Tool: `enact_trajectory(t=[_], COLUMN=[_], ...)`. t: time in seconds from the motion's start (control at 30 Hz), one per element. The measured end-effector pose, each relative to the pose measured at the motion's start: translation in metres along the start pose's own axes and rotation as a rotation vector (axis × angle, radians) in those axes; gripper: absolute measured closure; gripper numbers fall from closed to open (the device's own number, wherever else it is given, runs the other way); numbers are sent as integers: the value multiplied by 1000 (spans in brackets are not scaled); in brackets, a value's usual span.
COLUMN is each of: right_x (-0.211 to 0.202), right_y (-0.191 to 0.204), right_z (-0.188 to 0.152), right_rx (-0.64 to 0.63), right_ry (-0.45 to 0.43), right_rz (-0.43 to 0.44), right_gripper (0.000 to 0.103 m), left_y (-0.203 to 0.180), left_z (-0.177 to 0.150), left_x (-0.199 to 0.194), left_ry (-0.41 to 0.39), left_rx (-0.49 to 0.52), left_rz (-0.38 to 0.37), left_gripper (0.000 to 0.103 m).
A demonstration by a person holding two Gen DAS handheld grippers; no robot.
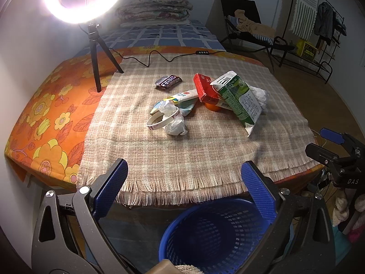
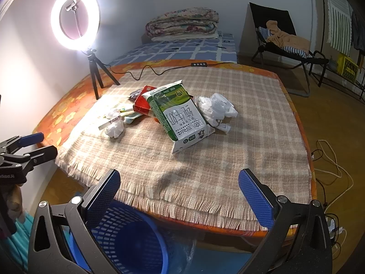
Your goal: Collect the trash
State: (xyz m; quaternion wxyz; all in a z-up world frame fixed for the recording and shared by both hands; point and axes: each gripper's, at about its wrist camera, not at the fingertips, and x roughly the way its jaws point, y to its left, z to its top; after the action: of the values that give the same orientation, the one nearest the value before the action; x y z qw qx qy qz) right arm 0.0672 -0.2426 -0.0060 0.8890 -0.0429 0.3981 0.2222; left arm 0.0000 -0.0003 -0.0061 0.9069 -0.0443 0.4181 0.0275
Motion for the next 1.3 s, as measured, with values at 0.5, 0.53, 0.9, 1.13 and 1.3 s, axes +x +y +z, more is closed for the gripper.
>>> enact_trajectory(t=[0.5,0.53,0.9,1.13,1.3], right_x=[1,1,2,4,5], right_y=[2,3,2,1,0], right_z=[-1,-1,-1,-1,-2], right_rx=[-5,-5,-7,-3,1], right_ry=[-1,-1,2,7,5], right_rz=[-11,-12,-4,5,4], right_gripper=[1,1,1,1,1], left_y=[0,0,4,10,11], left_z=[0,0,0,-1,-1], left_x=[2,2,4,6,7], left_ry=[4,4,3,4,6], left_rx=[-3,-3,-11,-23,-23], left_rz=[2,2,1,7,10], left_gripper=[1,1,1,1,2])
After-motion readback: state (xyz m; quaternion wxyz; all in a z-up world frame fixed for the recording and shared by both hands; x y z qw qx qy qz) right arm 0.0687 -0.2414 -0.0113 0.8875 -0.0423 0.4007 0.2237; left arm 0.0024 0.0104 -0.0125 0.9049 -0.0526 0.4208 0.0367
